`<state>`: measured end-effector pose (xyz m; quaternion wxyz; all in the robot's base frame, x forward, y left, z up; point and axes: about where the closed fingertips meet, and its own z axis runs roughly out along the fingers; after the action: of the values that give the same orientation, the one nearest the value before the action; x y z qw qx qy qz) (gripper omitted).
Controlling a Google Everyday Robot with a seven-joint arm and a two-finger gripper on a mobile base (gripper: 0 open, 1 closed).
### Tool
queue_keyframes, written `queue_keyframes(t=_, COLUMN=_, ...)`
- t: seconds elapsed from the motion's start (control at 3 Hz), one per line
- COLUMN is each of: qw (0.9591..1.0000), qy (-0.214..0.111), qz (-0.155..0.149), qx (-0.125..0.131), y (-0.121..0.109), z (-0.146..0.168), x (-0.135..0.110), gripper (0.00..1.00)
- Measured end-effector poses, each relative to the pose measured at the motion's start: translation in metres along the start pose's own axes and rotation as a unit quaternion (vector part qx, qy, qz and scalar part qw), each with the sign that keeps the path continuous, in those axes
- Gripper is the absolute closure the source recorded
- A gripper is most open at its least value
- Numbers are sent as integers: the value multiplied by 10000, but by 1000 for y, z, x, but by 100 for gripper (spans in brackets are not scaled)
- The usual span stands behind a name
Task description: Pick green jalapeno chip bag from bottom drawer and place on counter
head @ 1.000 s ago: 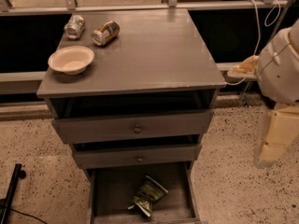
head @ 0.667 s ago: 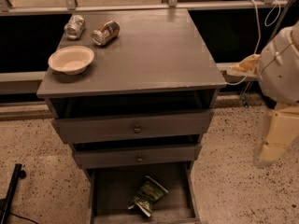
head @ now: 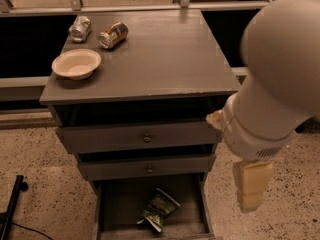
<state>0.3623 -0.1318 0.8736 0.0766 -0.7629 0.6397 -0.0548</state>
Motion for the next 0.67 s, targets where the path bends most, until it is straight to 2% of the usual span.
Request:
queue_keyframes(t=0.33, qw=9995, qy=252, qz=-122, qx=-141, y=7, z=19, x=6, gripper=0)
queue_keyframes(t=0.67, qw=9995, qy=231, qz=-193, qx=-137, y=-2, z=37, x=-1, gripper=0)
